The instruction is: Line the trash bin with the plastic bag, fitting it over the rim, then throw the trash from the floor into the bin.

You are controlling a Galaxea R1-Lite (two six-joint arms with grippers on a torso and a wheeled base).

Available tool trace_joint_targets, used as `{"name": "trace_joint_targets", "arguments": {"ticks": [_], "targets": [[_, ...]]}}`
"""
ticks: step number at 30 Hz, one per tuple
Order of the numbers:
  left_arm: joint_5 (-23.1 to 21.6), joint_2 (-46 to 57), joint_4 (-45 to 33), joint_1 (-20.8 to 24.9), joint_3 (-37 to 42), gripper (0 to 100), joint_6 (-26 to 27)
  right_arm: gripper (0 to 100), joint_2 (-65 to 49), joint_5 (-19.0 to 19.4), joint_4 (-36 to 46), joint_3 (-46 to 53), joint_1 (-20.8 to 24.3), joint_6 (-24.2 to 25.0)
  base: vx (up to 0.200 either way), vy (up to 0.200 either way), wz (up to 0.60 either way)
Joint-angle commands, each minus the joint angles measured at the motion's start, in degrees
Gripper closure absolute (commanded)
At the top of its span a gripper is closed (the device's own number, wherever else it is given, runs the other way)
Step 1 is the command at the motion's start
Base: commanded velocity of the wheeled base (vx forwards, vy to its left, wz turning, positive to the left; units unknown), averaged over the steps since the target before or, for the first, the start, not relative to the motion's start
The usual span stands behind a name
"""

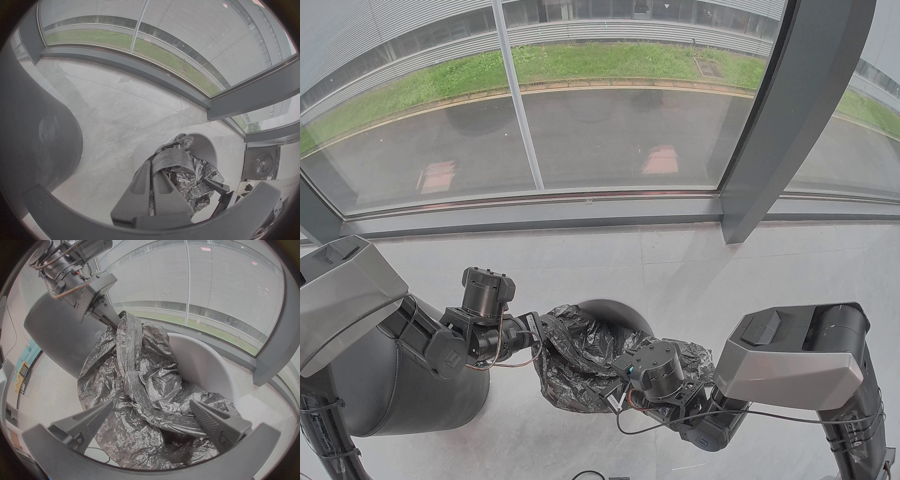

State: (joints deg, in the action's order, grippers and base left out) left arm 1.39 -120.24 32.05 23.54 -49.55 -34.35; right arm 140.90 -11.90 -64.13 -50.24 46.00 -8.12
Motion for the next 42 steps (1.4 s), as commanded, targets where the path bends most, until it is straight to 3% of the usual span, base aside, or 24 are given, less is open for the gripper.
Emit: {"name": "trace_joint_targets", "arguments": {"ticks": [1, 7, 13, 21, 28, 42], "targets": [[0.02, 0.09, -0.06, 0.01, 0.07, 100, -0.01, 0, 1.13, -0.14, -0.03, -0.56, -0.03, -0.05, 0.0, 0.0, 0.0], [0.02, 0.18, -0.32, 0.1, -0.02, 100, 0.34, 0, 0.96, -0.49, -0.11, -0.65, -0.29, -0.14, 0.0, 0.0, 0.0], [-0.07, 0.0, -0.32, 0.1, -0.1, 100, 0.34, 0, 1.04, -7.53, -0.11, -3.29, -1.26, -0.41, 0.0, 0.0, 0.0], [-0.25, 0.09, -0.23, 0.1, -0.1, 100, 0.34, 0, 0.52, -8.67, -0.64, -3.9, -1.7, -0.41, 0.0, 0.0, 0.0], [-0.34, 0.18, -0.14, 0.1, -0.02, 100, 0.25, 0, 1.04, -15.79, -0.99, -7.77, -1.7, -0.49, 0.0, 0.0, 0.0], [-0.34, 0.18, -0.06, 0.1, -0.02, 100, 0.25, 0, 0.61, -14.38, -0.46, -5.57, 1.11, -0.76, 0.0, 0.0, 0.0]]}}
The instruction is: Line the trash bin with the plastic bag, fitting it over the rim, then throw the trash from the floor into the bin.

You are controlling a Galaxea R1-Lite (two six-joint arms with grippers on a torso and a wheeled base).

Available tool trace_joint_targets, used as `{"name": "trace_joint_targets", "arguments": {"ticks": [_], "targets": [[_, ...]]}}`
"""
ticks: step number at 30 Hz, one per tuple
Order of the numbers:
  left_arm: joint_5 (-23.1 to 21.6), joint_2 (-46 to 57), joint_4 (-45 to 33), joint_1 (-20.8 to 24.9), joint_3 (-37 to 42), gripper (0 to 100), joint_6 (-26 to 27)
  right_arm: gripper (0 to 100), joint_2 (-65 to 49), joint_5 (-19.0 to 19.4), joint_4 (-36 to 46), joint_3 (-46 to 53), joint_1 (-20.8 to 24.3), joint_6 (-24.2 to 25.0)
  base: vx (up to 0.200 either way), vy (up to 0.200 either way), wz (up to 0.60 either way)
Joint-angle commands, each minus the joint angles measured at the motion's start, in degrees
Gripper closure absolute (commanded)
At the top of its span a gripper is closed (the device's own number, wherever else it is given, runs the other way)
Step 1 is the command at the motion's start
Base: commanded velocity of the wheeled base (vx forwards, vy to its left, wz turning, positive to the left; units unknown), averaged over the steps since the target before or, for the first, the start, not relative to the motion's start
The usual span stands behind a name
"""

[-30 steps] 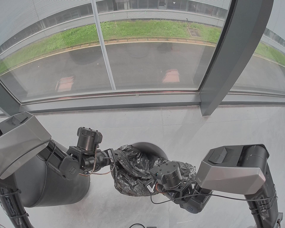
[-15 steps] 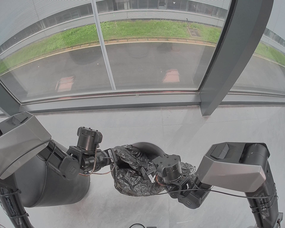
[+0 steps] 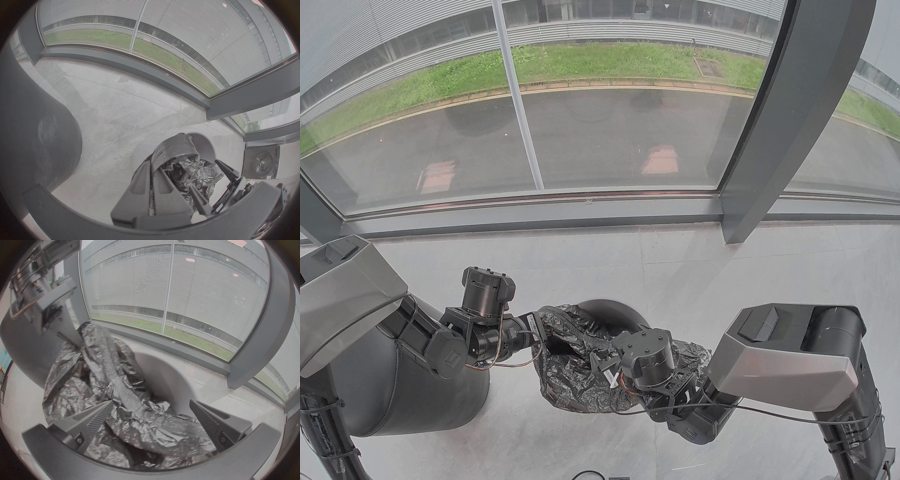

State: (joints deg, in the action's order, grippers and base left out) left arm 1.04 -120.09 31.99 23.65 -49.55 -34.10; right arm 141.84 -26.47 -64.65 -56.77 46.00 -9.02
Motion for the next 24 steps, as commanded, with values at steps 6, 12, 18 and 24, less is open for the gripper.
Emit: {"name": "trace_joint_targets", "arguments": {"ticks": [6, 12, 18, 24], "targets": [[0.02, -0.14, 0.09, -0.01, -0.1, 100, 0.0, 0, -0.69, 0.27, 0.05, 2.28, 2.34, 0.14, 0.0, 0.0, 0.0], [0.02, -0.14, 0.09, -0.01, -0.02, 100, -0.09, 0, 0.02, 0.45, 0.13, 2.28, 2.7, 0.14, 0.0, 0.0, 0.0], [0.02, -0.14, 0.09, -0.01, -0.02, 100, -0.09, 0, 3.01, 1.07, 0.31, -0.09, 1.73, -0.82, 0.0, 0.0, 0.0], [0.02, -0.14, 0.18, -0.01, -0.02, 100, -0.18, 0, 5.91, 1.07, 0.4, -3.08, -0.47, -2.14, 0.0, 0.0, 0.0]]}}
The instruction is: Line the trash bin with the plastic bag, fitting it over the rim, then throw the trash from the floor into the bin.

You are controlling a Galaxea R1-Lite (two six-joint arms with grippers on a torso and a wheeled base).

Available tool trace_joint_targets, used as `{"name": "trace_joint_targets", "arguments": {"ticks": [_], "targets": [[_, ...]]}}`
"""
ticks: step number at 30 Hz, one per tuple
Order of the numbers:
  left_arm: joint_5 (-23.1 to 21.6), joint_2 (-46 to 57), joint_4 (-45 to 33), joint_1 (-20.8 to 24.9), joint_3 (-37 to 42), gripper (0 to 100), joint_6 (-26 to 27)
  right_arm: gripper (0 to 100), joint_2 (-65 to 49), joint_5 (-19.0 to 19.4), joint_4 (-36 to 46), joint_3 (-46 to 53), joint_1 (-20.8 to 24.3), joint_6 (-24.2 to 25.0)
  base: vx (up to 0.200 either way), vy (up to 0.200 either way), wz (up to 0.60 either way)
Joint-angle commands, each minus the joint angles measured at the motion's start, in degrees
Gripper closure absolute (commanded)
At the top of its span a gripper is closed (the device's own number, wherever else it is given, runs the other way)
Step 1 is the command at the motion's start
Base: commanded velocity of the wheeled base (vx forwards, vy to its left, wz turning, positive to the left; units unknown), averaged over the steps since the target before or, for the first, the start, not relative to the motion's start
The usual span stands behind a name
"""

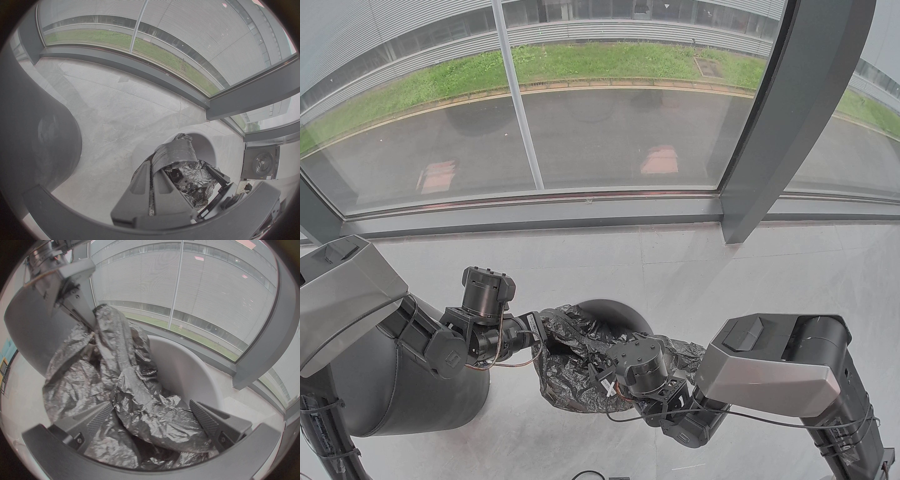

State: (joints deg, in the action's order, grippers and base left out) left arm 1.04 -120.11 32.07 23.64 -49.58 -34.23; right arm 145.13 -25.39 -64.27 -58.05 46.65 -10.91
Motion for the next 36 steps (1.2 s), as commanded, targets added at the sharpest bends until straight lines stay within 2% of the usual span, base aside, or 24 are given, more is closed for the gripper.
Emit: {"name": "trace_joint_targets", "arguments": {"ticks": [1, 22, 36], "targets": [[0.02, -0.12, 0.09, 0.01, 0.01, 100, -0.05, 0, 2.79, -0.01, 0.02, -2.07, -1.21, -0.34, 0.0, 0.0, 0.0], [-0.07, -0.03, 0.18, 0.09, -0.08, 100, -0.13, 0, -0.2, -0.97, -0.95, -6.2, -6.58, -3.33, 0.0, 0.0, 0.0], [-0.07, -0.03, 0.27, 0.09, -0.08, 100, -0.05, 0, -3.8, -1.06, -1.03, -5.76, -6.84, -4.82, 0.0, 0.0, 0.0]]}}
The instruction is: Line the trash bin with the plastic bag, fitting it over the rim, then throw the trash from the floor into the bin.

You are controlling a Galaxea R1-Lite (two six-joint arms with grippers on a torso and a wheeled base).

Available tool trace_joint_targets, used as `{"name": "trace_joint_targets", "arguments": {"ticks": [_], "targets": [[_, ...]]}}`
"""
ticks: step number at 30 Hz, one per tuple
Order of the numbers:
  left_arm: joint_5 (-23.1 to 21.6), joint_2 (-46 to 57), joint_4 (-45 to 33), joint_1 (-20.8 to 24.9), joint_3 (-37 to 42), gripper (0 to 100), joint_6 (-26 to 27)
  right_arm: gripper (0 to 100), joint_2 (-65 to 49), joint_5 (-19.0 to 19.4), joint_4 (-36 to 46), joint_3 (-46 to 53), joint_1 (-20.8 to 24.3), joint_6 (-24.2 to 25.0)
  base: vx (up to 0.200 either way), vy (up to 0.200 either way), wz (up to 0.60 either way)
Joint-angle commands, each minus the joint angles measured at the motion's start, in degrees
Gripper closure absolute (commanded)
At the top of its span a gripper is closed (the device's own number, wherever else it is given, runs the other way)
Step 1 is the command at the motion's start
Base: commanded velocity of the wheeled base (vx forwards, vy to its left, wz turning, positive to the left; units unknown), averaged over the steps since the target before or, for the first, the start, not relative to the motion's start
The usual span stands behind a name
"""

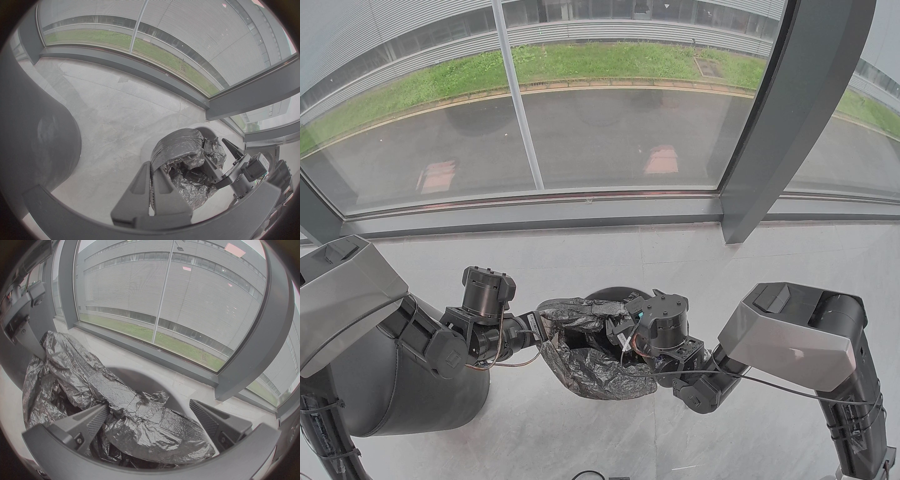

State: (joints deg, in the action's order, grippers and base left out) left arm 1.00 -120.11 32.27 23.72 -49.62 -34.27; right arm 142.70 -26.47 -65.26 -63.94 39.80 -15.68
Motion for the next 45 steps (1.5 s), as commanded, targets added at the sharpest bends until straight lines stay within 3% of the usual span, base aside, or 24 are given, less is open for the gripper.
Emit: {"name": "trace_joint_targets", "arguments": {"ticks": [1, 23, 29, 45], "targets": [[-0.03, -0.12, 0.08, 0.01, -0.04, 100, -0.01, 0, -1.46, 0.01, -0.05, 0.04, 0.01, -0.06, 0.0, 0.0, 0.0], [-0.47, -2.58, 0.34, 1.15, -4.17, 100, 0.25, 0, -4.01, 0.1, -0.05, -0.92, -3.68, -0.32, 0.0, 0.0, 0.0], [-0.47, -5.04, 7.37, 1.15, -4.79, 100, 0.78, 0, -3.84, 0.54, 0.83, -3.65, -4.65, -0.49, 0.0, 0.0, 0.0], [-0.47, -5.92, 9.13, 1.15, -4.88, 100, 3.15, 0, -0.32, 1.07, 0.66, -7.69, -7.9, -0.32, 0.0, 0.0, 0.0]]}}
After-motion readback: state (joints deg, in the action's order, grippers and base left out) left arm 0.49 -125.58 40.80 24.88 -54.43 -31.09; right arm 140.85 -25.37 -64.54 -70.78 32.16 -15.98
